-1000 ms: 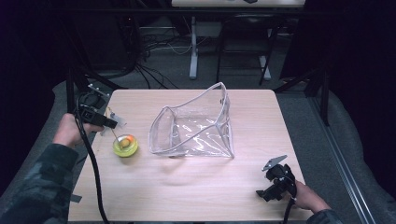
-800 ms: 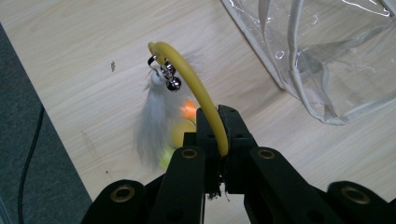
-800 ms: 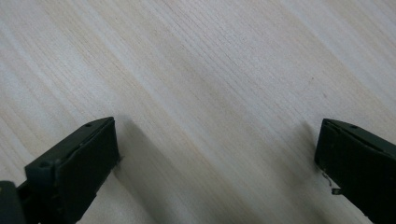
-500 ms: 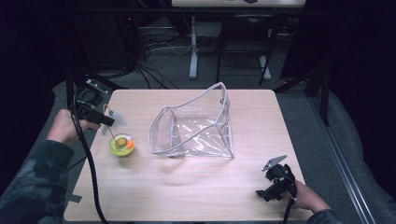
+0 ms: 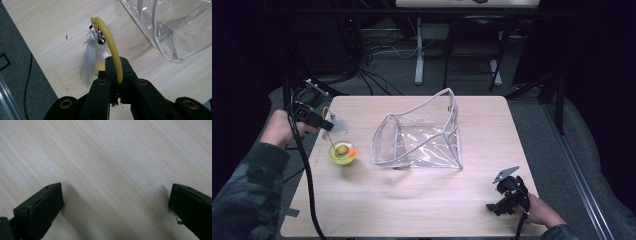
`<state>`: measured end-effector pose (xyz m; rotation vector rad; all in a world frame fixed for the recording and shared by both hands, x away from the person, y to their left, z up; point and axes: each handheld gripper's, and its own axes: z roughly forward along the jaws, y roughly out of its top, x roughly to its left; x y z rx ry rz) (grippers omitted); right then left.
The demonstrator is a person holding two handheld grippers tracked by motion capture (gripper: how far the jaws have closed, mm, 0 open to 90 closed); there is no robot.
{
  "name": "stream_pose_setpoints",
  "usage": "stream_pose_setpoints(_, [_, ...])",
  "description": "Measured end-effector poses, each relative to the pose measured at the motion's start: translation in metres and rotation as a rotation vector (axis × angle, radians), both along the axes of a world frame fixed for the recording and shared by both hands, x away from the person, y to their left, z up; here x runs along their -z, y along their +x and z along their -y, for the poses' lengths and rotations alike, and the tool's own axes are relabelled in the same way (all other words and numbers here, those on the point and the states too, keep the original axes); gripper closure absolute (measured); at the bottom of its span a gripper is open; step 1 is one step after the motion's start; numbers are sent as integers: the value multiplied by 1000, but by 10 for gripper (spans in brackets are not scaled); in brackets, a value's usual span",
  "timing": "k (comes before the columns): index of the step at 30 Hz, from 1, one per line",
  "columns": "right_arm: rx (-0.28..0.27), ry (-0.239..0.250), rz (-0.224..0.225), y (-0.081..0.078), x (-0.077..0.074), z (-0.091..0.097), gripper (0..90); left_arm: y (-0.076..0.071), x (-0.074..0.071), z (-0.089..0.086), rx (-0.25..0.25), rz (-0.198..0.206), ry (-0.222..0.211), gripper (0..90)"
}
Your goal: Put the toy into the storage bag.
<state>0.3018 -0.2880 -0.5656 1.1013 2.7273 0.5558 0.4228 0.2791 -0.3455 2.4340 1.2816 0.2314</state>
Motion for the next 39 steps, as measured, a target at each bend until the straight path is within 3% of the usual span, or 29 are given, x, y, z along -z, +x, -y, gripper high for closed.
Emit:
stream_pose_setpoints(19, [-1, -1, 3, 0, 0, 0, 0, 17, -19, 3, -3, 2, 15, 880])
stream_pose_setpoints(39, [-2, -1, 3, 0, 0, 0, 0, 33, -49, 14, 3, 27, 36, 881])
